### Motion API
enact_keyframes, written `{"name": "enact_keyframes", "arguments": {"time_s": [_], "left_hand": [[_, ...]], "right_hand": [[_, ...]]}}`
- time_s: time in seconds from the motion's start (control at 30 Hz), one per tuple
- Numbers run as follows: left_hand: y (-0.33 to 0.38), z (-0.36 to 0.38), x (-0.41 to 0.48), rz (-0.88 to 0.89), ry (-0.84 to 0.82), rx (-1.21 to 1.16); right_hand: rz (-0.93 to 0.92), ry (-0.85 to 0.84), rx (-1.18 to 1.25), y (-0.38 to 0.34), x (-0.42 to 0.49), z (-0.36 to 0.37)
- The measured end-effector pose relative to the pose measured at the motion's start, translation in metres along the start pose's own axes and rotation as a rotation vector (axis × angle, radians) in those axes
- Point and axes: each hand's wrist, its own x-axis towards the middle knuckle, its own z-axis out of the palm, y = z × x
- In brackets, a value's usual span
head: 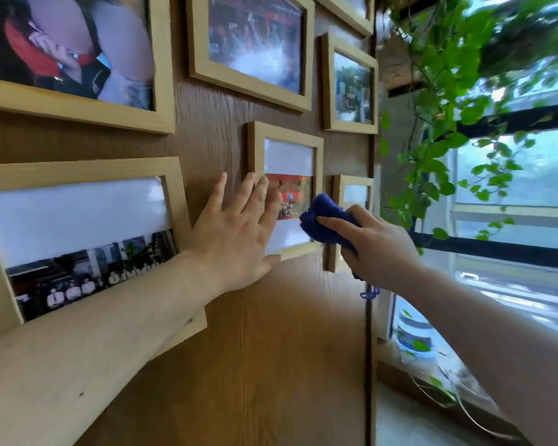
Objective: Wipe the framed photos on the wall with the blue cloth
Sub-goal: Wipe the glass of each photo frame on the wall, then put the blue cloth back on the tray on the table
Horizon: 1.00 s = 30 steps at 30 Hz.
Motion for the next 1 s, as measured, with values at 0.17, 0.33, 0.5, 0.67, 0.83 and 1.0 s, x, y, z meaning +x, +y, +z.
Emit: {"name": "enact_keyframes", "arguments": {"time_s": [0.17,0.33,0.5,0.67,0.83,1.0], "left_hand": [[0.024,-0.014,-0.024,0.156,0.027,-0.168],[0.067,-0.035,-0.047,0.307,0.086,-0.309],[0.117,-0.066,-0.071,0.456,0.212,-0.404],[0.167,-0.114,-0.1,0.604,0.34,-0.534],[0.219,-0.161,-0.15,0.749,0.34,-0.615],[0.266,-0.204,-0.208,0.869,0.364,-0.692]], "right_hand": [[0.026,-0.092,-0.151,-0.03,-0.052,-0.044],[0.139,-0.213,-0.275,-0.054,-0.127,-0.097],[0.281,-0.362,-0.324,-0.069,-0.199,-0.157],[0.407,-0.415,-0.389,-0.088,-0.271,-0.224],[0.502,-0.478,-0.394,-0.12,-0.351,-0.289],[0.617,-0.502,-0.394,-0.162,-0.423,-0.345]]}}
